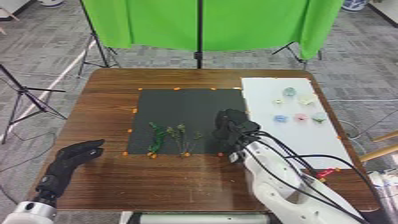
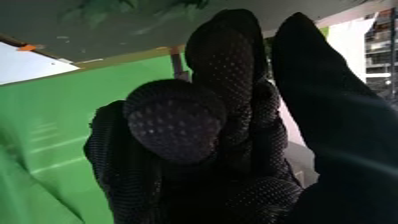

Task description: Arrange flowers

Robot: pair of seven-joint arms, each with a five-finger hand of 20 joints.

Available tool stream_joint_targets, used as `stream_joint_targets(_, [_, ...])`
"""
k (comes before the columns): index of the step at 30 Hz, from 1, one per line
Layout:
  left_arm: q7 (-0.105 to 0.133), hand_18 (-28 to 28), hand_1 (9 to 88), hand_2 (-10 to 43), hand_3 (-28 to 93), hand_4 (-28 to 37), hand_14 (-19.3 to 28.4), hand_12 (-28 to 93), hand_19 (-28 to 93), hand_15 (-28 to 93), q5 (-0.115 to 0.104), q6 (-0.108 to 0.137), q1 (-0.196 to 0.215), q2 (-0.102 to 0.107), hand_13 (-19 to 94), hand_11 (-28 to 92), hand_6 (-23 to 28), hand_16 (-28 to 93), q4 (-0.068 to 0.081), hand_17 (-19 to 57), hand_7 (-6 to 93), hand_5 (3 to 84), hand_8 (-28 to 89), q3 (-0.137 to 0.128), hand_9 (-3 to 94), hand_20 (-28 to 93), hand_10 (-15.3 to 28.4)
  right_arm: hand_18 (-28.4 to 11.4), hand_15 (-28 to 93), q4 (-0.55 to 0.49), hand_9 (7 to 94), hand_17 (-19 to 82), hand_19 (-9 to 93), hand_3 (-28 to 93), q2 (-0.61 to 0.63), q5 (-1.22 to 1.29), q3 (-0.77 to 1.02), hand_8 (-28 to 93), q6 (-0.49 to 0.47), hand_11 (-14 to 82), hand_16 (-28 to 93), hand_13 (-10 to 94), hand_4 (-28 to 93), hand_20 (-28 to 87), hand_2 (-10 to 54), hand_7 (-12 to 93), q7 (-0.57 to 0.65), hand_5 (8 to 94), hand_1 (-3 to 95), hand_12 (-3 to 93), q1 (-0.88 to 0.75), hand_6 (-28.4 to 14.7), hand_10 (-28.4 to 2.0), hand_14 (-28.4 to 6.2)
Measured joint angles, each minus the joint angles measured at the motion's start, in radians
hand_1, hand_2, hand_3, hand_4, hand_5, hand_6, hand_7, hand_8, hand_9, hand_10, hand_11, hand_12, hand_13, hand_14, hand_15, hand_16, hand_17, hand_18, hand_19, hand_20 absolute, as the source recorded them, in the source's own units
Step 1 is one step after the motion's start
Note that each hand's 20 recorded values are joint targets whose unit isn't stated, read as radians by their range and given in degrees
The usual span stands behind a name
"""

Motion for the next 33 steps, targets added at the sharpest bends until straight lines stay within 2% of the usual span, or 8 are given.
stream_joint_targets(2, [-0.001, 13.3, 28.3, -7.8, 66, -14.7, 18.6, 15, 5, 19, 0.000, 0.000, 0.000, 0.000, 36, 20, 4.1, 4, 0.000, 5.3, 13.6, 49.7, -5, 0.000, 46.8, 19, 14.0, -11.5, 53, -0.006, 84.8, 67, 93, 66, 0.000, 0.000, 0.010, 14, 0.008, 41.1, 38, 94, -8, 48, -9.5, 30, 0.003, 77.4, 38.0, 30.3, -0.003, -2.0, -11.3, -1.3])
stream_joint_targets(3, [-0.001, 13.3, 28.3, -7.8, 66, -14.7, 18.6, 15, 5, 19, 0.000, 0.000, 0.000, 0.000, 36, 20, 4.1, 4, 0.000, 5.3, 13.6, 49.7, -5, 0.000, 46.8, 19, 14.0, -11.7, 54, -0.011, 85.5, 67, 93, 69, 0.001, 0.000, 0.015, 10, 0.011, 40.6, 37, 94, -8, 49, -9.3, 29, 0.008, 78.5, 35.1, 30.2, -0.005, -2.0, -11.8, -1.5])
stream_joint_targets(5, [-0.001, 13.3, 28.3, -7.8, 66, -14.7, 18.6, 15, 5, 19, 0.000, -0.001, 0.000, 0.000, 36, 20, 4.1, 4, 0.000, 5.3, 13.8, 49.8, -5, 0.000, 46.9, 19, 14.0, -12.4, 55, -0.022, 86.3, 67, 93, 70, 0.001, 0.000, 0.032, -6, 0.010, 40.4, 36, 94, -8, 50, -4.3, 31, 0.027, 79.9, 29.6, 30.0, -0.009, -1.9, -12.4, -2.4])
stream_joint_targets(6, [-0.002, 13.2, 28.3, -7.8, 66, -14.7, 18.5, 15, 5, 19, 0.000, -0.001, -0.001, 0.001, 36, 20, 4.1, 4, 0.000, 5.3, 13.7, 49.8, -5, 0.000, 46.9, 19, 14.0, -12.6, 56, -0.029, 86.7, 67, 93, 70, 0.001, 0.000, 0.043, -8, 0.007, 40.1, 36, 94, -7, 50, -2.6, 31, 0.042, 80.6, 28.4, 30.0, -0.012, -2.1, -12.7, -2.6])
stream_joint_targets(10, [-0.003, 13.2, 28.3, -7.8, 66, -14.7, 18.6, 15, 5, 19, 0.000, -0.003, -0.001, 0.001, 36, 20, 4.0, 4, 0.000, 5.3, 13.9, 49.8, -5, 0.000, 46.9, 19, 14.0, -13.4, 56, -0.049, 87.5, 67, 93, 69, -0.001, 0.014, 0.108, -8, -0.039, 39.6, 35, 94, -7, 52, 0.0, 29, 0.104, 82.1, 26.2, 30.0, -0.029, -2.5, -13.3, -3.0])
stream_joint_targets(15, [-0.005, 13.3, 28.2, -7.8, 66, -14.9, 18.6, 15, 5, 19, 0.000, -0.004, -0.001, 0.002, 36, 20, 4.1, 4, -0.001, 5.3, 13.8, 49.9, -5, -0.001, 46.9, 19, 14.1, -13.6, 56, -0.038, 87.9, 67, 93, 68, -0.002, 0.037, 0.168, -8, -0.127, 39.2, 35, 94, -7, 52, 5.0, 26, 0.126, 83.2, 23.3, 30.3, -0.044, -2.9, -13.7, -3.4])
stream_joint_targets(22, [-0.006, 13.3, 28.1, -7.8, 66, -14.9, 18.6, 15, 5, 19, 0.000, -0.005, -0.002, 0.003, 36, 20, 4.0, 4, -0.001, 5.3, 14.0, 49.8, -5, 0.000, 46.9, 19, 14.2, -14.1, 57, 0.006, 88.1, 68, 93, 67, 0.003, 0.081, 0.112, -8, -0.124, 39.0, 35, 94, -8, 53, 8.9, 21, 0.143, 82.6, 21.5, 30.6, -0.026, -3.0, -13.8, -3.6])
stream_joint_targets(33, [-0.004, 13.3, 28.2, -7.7, 66, -14.9, 18.6, 15, 5, 19, 0.000, -0.005, -0.006, 0.003, 36, 20, 4.0, 4, 0.000, 5.3, 14.1, 49.8, -5, 0.003, 46.9, 19, 14.2, -14.0, 57, 0.041, 87.8, 68, 93, 67, -0.014, 0.081, 0.075, -8, -0.123, 39.0, 35, 94, -8, 53, 9.1, 19, 0.146, 81.4, 20.6, 30.9, 0.018, -3.0, -13.8, -3.5])
